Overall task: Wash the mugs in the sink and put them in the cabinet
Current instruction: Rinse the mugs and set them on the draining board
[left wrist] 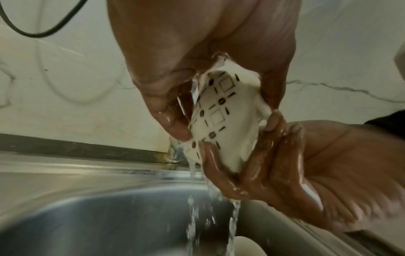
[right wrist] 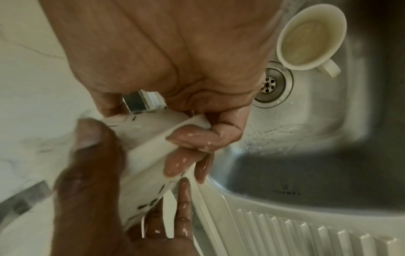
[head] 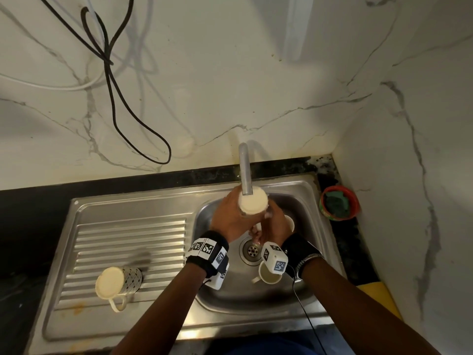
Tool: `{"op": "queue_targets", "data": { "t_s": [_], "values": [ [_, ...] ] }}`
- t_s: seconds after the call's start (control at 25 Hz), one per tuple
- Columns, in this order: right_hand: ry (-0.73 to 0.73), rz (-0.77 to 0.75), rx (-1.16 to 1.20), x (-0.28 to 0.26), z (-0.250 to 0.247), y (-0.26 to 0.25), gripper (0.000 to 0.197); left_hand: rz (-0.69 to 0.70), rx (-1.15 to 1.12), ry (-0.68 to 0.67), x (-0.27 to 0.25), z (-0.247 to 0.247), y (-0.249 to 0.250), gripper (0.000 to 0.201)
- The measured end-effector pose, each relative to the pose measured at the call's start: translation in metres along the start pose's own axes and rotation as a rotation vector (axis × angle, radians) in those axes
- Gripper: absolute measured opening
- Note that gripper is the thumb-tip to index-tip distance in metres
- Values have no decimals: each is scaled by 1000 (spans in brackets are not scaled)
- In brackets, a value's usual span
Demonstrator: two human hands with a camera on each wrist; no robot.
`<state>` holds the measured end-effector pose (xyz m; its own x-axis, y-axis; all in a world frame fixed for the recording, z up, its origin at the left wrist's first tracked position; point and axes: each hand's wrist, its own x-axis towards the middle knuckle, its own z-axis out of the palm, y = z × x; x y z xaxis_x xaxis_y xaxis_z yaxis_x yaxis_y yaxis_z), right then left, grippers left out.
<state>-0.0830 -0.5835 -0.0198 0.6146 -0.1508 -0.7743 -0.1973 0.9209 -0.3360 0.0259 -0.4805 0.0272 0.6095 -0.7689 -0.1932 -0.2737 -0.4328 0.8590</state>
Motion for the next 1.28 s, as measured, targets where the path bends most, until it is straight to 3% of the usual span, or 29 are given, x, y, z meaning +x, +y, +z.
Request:
{"op": "queue_targets", "data": {
  "t_s": [0.12,0.28,0.36,0.52,0.68,0.84,0.92,1.16,1.28],
  "values": [
    [2,-12,-103,-8,3,7,80,-42,162,18,-14,-11,-16,82],
    [-42,-40,-273,-22,19,20,56,-152,222,31,-44,-24,-50,92],
    [-10,-31,-478,-17,27,32,55,-217,240,34,-61,-40,-61,88],
    [60,-109,-875,0,26,49,32,-383,468,38,-92,-102,-79,82],
    [91,-79,-883,9,12,52,28,-573,706,76,-102,-166,-106,87],
    [151,-64,-943,14,1,56,33,-749,759,8,-97,-208,-120,105],
    [178,-56,-950,16,-5,56,35,-808,781,-8,-96,-214,-128,111],
    [224,-58,-875,0,-24,43,18,-893,823,-29,-94,-203,-143,119],
    [257,-73,-866,-5,-36,29,16,-824,971,-29,-94,-188,-130,121]
  ]
}}
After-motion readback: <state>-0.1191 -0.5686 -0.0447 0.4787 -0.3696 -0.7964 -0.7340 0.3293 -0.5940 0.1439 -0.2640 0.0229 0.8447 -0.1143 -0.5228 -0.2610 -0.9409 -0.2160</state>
